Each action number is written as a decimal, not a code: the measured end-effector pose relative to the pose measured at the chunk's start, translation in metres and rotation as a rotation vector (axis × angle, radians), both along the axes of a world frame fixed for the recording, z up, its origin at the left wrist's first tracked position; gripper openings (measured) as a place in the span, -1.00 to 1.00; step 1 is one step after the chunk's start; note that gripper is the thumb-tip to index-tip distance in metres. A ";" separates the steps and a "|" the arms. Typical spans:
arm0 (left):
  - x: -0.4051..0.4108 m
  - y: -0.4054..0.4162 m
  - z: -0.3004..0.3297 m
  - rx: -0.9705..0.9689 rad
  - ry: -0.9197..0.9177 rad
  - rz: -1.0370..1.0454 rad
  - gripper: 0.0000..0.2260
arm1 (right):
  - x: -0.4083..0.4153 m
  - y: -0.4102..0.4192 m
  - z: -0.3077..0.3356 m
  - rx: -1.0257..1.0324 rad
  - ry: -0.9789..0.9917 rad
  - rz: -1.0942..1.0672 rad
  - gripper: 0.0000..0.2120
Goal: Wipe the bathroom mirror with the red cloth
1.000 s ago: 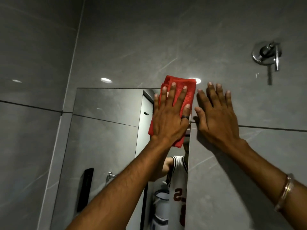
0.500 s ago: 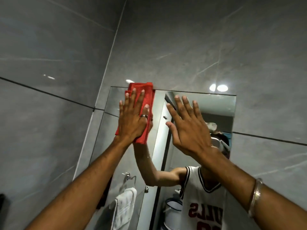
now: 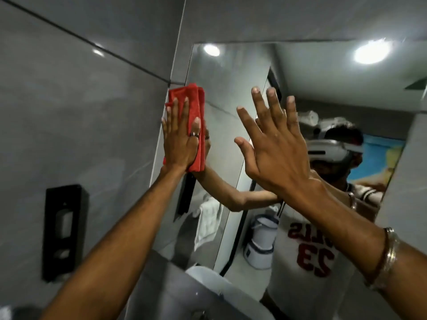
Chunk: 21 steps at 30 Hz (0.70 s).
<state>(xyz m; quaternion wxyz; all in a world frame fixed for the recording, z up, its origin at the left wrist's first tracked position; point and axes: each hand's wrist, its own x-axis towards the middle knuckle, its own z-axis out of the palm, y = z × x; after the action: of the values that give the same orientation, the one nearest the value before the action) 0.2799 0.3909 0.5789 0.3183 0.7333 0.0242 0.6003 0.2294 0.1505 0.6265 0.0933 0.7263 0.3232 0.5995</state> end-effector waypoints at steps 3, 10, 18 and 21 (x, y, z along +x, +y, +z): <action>-0.007 -0.007 -0.096 0.041 0.083 -0.019 -0.37 | -0.014 0.000 -0.050 -0.070 0.091 -0.017 -0.34; -0.014 -0.027 -0.265 -0.207 0.127 0.024 -0.25 | -0.038 -0.029 -0.138 -0.093 0.206 -0.017 -0.38; -0.035 -0.134 -0.293 -0.291 0.112 0.059 -0.33 | -0.063 -0.105 -0.182 -0.111 0.336 -0.202 -0.40; -0.040 -0.185 -0.296 -0.164 0.114 0.040 -0.37 | -0.074 -0.131 -0.197 -0.070 0.373 -0.200 -0.42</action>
<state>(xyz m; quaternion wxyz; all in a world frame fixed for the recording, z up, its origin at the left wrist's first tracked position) 0.2397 0.2060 0.2829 0.3634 0.7370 0.1058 0.5599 0.1552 0.0198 0.4292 0.1159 0.8495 0.2818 0.4307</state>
